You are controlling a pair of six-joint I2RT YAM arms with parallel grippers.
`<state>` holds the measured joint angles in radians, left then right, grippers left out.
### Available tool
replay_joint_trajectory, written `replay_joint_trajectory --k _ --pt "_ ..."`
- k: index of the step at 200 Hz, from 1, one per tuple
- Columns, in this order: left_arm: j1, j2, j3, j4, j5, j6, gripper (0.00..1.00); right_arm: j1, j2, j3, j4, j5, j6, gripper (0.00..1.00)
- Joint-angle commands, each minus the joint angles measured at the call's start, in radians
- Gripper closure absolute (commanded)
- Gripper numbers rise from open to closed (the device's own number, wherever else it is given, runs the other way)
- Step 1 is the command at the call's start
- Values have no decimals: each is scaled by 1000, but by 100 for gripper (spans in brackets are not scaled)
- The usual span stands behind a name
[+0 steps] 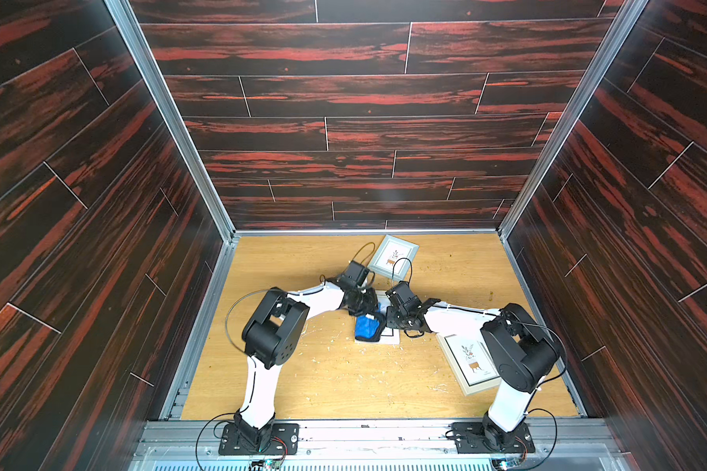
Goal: Wipe the picture frame with a cloth
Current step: Wipe the dirt from the picture frame.
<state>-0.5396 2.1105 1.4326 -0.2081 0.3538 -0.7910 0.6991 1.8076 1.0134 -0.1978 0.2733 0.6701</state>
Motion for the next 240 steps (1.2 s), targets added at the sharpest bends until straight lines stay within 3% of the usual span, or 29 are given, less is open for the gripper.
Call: replay_joint_trajectory --k 1,22,55,73,97,137,185,240 --pt "17 19 66 -26 -55 7 100 5 -13 -18 -68 11 -11 99" --pt "-7 -38 -9 -25 -49 9 100 5 -8 -18 -66 9 -8 99" --pt "-63 -180 -261 4 -62 -18 100 5 1 -14 -62 4 -12 99" --pt "-62 -207 -307 15 -69 -25 100 5 11 -10 -63 4 -17 99" --pt "-11 -153 -209 -17 -89 14 100 5 20 -4 -61 -6 -17 99" --pt "49 -82 2 -164 -221 67 100 5 6 -6 -69 7 -14 99" --pt "22 -94 -49 -96 -220 23 100 5 7 -18 -55 -4 -11 99" --pt "5 106 251 -173 -164 64 100 7 6 -22 -47 -16 -11 99"
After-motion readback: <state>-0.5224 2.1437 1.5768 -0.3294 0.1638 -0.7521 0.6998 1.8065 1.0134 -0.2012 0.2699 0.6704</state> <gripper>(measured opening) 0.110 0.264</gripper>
